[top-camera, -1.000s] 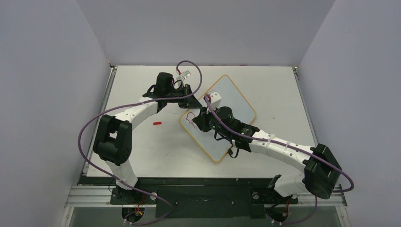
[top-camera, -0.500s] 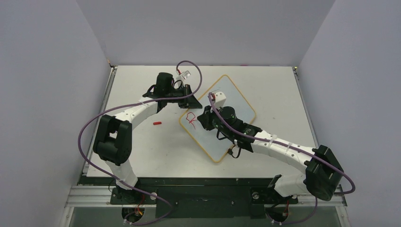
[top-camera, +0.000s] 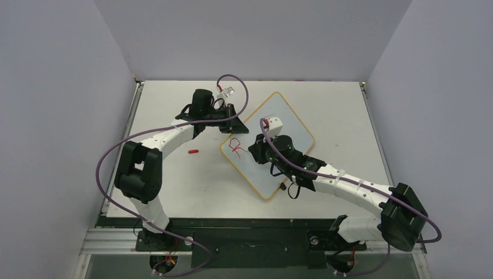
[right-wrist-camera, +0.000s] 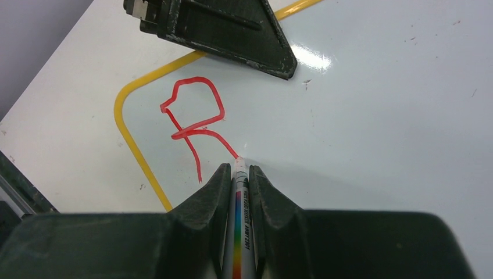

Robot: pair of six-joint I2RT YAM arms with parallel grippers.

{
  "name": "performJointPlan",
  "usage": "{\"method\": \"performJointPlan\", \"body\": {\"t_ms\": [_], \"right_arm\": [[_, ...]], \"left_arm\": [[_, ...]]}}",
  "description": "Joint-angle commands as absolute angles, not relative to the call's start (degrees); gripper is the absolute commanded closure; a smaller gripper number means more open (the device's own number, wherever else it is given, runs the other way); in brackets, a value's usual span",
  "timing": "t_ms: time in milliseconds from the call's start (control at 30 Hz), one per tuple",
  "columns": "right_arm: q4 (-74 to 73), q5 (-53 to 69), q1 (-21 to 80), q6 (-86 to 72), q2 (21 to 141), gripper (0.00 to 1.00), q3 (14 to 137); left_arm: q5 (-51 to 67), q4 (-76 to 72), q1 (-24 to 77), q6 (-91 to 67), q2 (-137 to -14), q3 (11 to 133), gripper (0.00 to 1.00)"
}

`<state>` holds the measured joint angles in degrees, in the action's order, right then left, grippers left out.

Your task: Write a sentence on the whiteboard

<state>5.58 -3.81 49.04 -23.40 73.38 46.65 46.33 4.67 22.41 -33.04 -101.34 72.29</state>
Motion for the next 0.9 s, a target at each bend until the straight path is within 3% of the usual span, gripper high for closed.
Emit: {"method": "performJointPlan", "body": {"t_ms": [0,367,867], "right_arm": [[1.2,-6.0,48.5,-22.9,71.9,1.0,45.3],[-2.6,-8.0,48.4,-23.2,66.9,1.0,49.4],[-0.5,-7.2,47.9,-23.0,74.4,1.0,57.5]], "left_arm": [[48.2,1.4,24.1,-32.0,-97.7,73.2,1.0],[48.4,1.7,24.1,-31.7,-97.8,73.4,1.0],[48.7,1.5,24.1,-31.9,-97.5,73.2,1.0]]}}
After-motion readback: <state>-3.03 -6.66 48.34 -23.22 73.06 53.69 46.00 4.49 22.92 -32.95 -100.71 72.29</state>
